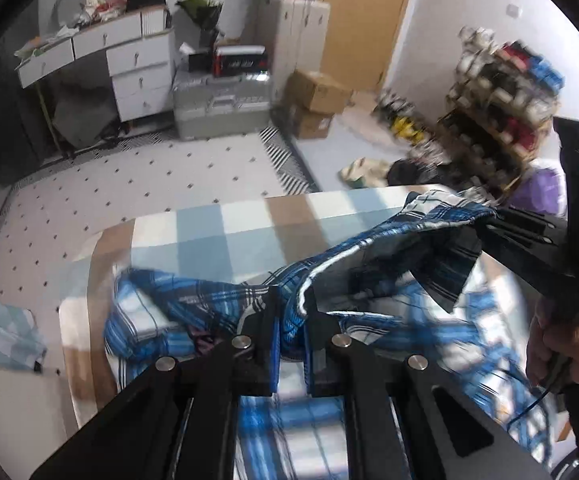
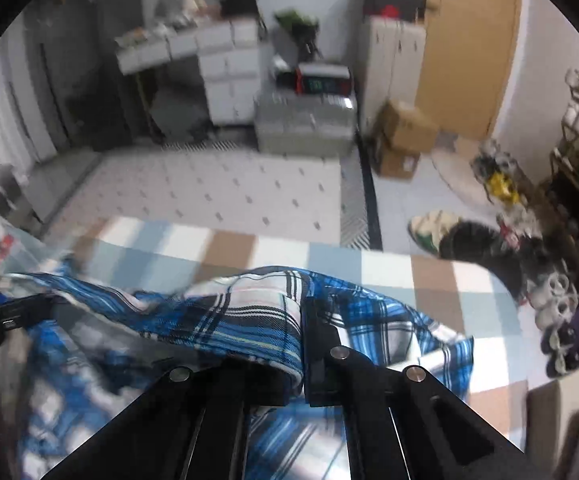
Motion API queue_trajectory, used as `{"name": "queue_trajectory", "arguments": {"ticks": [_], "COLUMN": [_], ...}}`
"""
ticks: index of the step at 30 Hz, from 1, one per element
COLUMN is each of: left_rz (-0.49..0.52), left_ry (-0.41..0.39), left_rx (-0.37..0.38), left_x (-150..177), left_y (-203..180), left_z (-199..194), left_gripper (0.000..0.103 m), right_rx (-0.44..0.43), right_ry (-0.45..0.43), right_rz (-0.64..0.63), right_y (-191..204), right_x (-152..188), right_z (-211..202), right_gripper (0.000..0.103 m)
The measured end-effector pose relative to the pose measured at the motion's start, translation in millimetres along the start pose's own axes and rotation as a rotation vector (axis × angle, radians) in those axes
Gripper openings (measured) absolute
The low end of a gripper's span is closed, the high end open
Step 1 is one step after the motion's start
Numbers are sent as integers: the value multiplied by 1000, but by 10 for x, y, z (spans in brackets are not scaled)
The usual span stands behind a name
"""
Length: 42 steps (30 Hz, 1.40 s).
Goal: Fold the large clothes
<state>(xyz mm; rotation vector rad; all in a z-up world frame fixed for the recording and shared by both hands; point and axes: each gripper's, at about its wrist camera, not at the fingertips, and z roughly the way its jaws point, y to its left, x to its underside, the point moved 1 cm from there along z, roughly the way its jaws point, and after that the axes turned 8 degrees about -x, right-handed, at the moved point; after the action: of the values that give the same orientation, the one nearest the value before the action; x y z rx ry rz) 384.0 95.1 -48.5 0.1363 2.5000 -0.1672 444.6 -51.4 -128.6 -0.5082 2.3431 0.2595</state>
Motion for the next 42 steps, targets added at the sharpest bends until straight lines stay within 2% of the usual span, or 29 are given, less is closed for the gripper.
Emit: {"name": "queue_trajectory", "arguments": {"ticks": [4, 7, 9, 13, 17, 19, 21, 23, 24, 25, 28, 29, 30, 32, 34, 35, 37, 38, 39, 40, 41, 42], "left_rz": [1, 17, 30, 25, -28, -83, -114, -118, -117, -122, -145, -141, -143, -167, -226, -251, -335, -372, -412, -445, -473, -500], "left_ry": [-49, -58, -35, 66, 149, 201, 240, 255, 249, 224, 113, 86, 52, -15, -25, -13, 56, 79, 108, 130, 144, 150], "left_rx": [26, 36, 18, -3, -15, 10, 42, 69, 59, 25, -4, -23, -64, -122, -204, -219, -195, -162, -119, -96, -65, -43], "left_x": [373, 732, 975, 1365, 1539, 1578, 1592, 1573, 1566, 1563, 1479, 1416, 1285, 1037, 767, 716, 518, 481, 440, 446, 422, 417], "left_y": [-85, -207, -293, -383, -299, -199, -112, -43, 6, 62, 232, 263, 328, 489, 747, 853, 1120, 1213, 1310, 1349, 1421, 1478], "left_z": [-418, -579, -557, -285, 8, 131, 151, 99, 26, -92, -411, -483, -540, -561, -405, -315, 21, 147, 310, 443, 557, 651], "left_gripper": [5, 5, 5, 5, 6, 7, 13, 37, 42, 50, 54, 61, 66, 87, 89, 89, 89, 88, 88, 88, 88, 87], "right_rx": [-50, -66, -67, -75, -117, -153, -177, -174, -170, -162, -59, -51, -48, -60, -79, -76, -112, -135, -166, -169, -174, -181], "right_ry": [-48, -21, 21, 114, 210, 235, 228, 217, 212, 200, 159, 143, 122, 96, 108, 118, 167, 187, 220, 239, 223, 186], "right_rz": [53, 102, 132, 220, 278, 290, 273, 227, 201, 187, 73, 67, 77, 138, 239, 291, 442, 479, 491, 481, 477, 468], "right_y": [109, 179, 232, 219, 174, 176, 187, 197, 206, 220, 228, 210, 146, -48, -316, -425, -730, -798, -848, -871, -884, -909], "right_x": [407, 943, 1224, 1770, 2052, 2132, 2143, 2107, 2089, 2084, 1826, 1750, 1614, 1385, 1192, 1138, 1098, 1086, 1074, 1067, 1073, 1077], "right_z": [-681, -972, -1009, -846, -622, -634, -742, -897, -996, -1089, -1325, -1344, -1348, -1260, -1033, -916, -615, -517, -387, -311, -316, -359], "right_gripper": [4, 4, 4, 6, 12, 21, 31, 37, 43, 44, 45, 54, 68, 75, 75, 75, 73, 59, 29, 15, 7, 6]}}
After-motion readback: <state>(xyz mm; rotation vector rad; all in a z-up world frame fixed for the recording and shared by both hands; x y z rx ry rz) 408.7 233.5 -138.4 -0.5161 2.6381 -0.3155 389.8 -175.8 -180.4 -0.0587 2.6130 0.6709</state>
